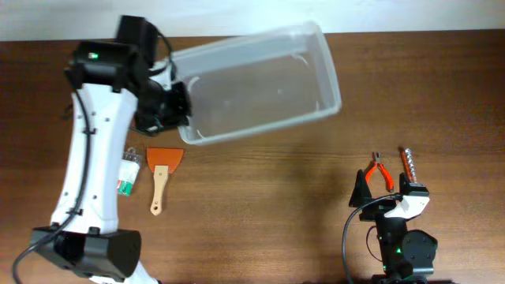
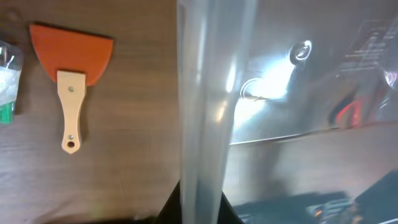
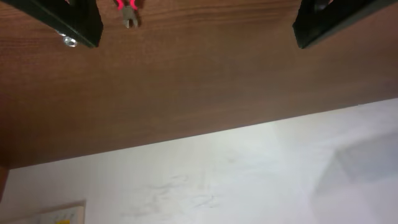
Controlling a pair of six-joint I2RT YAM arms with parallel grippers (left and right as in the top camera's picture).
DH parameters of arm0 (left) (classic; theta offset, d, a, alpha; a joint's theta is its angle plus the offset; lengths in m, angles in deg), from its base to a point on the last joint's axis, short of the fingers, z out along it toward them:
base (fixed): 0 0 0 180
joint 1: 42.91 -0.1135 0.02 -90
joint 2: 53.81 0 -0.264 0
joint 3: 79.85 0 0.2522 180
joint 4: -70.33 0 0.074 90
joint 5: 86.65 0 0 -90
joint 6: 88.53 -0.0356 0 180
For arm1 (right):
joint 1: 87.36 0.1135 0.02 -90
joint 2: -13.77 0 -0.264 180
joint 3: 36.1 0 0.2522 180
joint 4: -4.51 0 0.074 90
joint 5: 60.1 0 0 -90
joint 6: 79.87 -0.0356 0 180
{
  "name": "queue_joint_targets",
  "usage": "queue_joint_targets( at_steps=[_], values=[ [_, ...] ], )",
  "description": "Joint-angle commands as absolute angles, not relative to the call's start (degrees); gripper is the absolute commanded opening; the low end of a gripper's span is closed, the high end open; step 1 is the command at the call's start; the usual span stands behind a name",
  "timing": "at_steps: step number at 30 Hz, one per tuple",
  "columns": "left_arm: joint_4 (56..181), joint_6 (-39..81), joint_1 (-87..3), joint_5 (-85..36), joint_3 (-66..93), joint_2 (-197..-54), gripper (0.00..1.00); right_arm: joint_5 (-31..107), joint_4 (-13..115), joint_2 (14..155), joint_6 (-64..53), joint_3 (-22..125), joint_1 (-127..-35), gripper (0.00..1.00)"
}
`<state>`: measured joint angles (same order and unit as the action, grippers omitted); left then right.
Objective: Pack container
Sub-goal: 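Lift and swing the clear box with the left gripper toward table center, then lower the clear box onto the table center and open left gripper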
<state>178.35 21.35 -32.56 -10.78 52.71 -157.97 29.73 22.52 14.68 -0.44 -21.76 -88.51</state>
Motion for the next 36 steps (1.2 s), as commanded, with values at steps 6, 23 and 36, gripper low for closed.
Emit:
queue_joint_targets(
  at_steps=[6,23,36],
  values=[
    [180.14,20.76,-23.25,-3.00,53.19,-156.97,0.02,29.23,22.87,14.31,-0.90,-22.02,-88.88,0.99],
    [168.47,22.99,-24.99,-3.02,35.69,-156.97,0.02,29.23,22.87,14.31,-0.90,-22.02,-88.88,0.99],
    [153.52,18.64,-30.24,-3.24,19.95,-156.97,0.02,29.23,22.87,14.31,-0.90,-22.02,-88.88,0.99]
  ],
)
